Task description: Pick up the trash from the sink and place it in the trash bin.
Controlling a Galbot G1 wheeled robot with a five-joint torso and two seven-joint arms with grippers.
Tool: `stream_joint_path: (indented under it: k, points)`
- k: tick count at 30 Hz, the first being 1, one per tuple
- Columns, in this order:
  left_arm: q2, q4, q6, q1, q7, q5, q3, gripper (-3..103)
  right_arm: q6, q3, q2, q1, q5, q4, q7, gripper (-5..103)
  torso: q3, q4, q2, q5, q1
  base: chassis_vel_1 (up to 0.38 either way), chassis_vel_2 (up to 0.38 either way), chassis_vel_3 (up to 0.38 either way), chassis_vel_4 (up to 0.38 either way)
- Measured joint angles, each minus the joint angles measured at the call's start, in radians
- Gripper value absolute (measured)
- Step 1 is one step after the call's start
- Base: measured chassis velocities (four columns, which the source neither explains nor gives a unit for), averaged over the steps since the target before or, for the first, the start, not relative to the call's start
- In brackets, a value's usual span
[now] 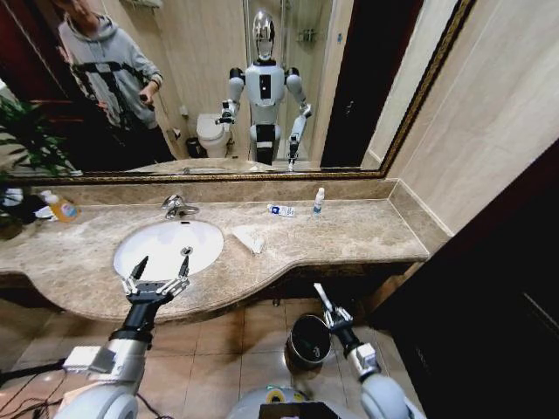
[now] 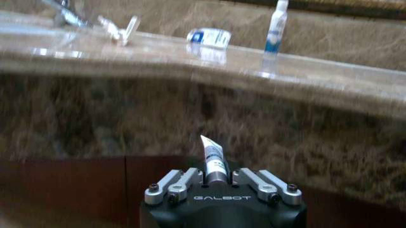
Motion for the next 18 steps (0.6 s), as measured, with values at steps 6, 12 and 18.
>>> stream_joint_path:
  k: [6, 12, 18]
  points:
    - [0.000, 0.000, 0.000, 0.000, 0.000, 0.000, 0.000, 100, 0.012, -0.030, 0.020, 0.034, -0.043, -0.129, -0.013, 19, 0.000, 0.0000, 0.000, 0.0000, 0.000, 0.000, 0.000, 0.000, 0.000]
    - [0.000, 0.000, 0.000, 0.000, 0.000, 0.000, 0.000, 100, 0.011, -0.059, 0.053, 0.118, -0.078, -0.307, -0.030, 19, 0.000, 0.0001, 0.000, -0.0001, 0.000, 0.000, 0.000, 0.000, 0.000]
    - [0.000, 0.000, 0.000, 0.000, 0.000, 0.000, 0.000, 100, 0.012, -0.067, 0.099, 0.225, -0.127, -0.525, -0.083, 19, 0.000, 0.0001, 0.000, -0.0002, 0.000, 0.000, 0.000, 0.000, 0.000]
